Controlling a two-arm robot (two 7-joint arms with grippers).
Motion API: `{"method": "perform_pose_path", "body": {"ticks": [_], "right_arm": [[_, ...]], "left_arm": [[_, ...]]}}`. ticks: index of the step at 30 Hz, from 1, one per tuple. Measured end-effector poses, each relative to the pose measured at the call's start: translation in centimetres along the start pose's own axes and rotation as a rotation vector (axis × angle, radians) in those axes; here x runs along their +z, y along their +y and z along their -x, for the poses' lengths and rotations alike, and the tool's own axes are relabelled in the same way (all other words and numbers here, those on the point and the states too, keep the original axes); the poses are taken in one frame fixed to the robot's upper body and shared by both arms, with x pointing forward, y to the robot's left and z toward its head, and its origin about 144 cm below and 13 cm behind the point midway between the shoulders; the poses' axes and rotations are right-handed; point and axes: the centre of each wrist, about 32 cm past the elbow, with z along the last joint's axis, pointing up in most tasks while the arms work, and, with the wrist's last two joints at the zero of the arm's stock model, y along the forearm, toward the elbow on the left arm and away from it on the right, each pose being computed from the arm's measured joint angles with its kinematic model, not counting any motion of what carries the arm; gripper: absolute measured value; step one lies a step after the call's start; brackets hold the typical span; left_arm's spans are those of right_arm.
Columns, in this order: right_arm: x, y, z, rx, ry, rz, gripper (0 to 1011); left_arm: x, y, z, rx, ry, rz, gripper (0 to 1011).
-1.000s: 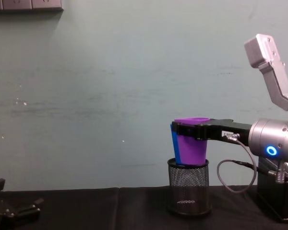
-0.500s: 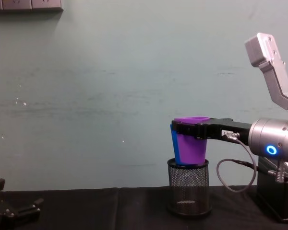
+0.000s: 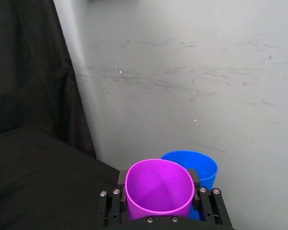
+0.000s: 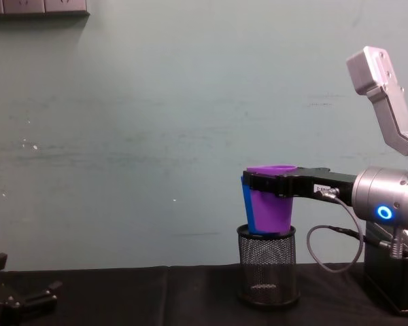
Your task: Pick up one cup with a gripper and tap it against the other cup.
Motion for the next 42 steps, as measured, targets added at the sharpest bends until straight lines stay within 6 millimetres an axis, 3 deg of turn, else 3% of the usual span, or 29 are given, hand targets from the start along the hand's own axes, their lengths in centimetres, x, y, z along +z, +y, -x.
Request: {"method": "perform_pose_path", "body": {"ticks": [42], "right_arm": [[0.0, 0.0, 0.0, -0.001, 0.0, 0.0, 733]], "left_arm": [[0.0, 0.0, 0.0, 0.0, 0.0, 0.0, 1000]]}}
